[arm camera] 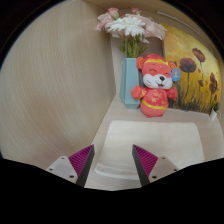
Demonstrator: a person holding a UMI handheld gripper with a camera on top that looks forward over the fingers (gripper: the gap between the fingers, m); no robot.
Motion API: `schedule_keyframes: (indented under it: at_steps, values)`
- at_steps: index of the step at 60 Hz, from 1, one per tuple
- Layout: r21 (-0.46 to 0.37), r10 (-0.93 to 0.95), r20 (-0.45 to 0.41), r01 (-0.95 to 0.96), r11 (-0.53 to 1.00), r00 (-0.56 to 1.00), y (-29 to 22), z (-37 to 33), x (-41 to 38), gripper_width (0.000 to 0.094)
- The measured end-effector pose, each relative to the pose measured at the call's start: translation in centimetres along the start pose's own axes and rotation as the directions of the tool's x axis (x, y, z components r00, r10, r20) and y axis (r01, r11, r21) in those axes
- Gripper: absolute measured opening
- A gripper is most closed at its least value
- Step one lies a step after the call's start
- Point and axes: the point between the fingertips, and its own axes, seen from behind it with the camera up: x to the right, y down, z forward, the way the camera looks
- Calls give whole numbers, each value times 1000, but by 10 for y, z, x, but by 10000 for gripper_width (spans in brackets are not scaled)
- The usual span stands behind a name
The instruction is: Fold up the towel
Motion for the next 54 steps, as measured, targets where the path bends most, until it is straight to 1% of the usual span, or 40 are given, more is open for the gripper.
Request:
schedule_keyframes:
  at_steps: [5,8,11,15,17,19,22,24,26,29,33,36,41,46,50,54]
  values:
    - [-15,-21,-32,21,1000,999,-8,26,0,742]
    - [-45,-36,-51,34,998,998,-3,39,2,729]
    - [-63,-56,-88,50,997,995,1,47,8,687]
    - [-61,-118,-149,110,992,982,0,49,20,538]
    - [-57,-144,-153,136,989,978,0,48,20,503]
    - [-55,-145,-164,137,989,976,1,49,19,446]
    - [-53,-135,-199,127,990,971,1,49,25,297]
    - [-54,-156,-217,148,987,964,0,49,28,221]
    - [-55,-188,-230,180,982,955,0,48,33,90]
    - [-63,-224,-221,216,974,949,1,48,35,81]
    - [-74,-143,-186,131,989,972,-1,46,33,64]
    - [-69,-120,-166,110,992,979,-11,37,39,64]
    - [-5,-100,-234,102,995,967,-49,8,73,62]
    - [41,-93,-294,109,993,951,-84,-31,118,62]
    - [53,-98,-331,122,991,939,-101,-58,159,66]
    - [39,-111,-364,134,990,925,-106,-80,201,86]
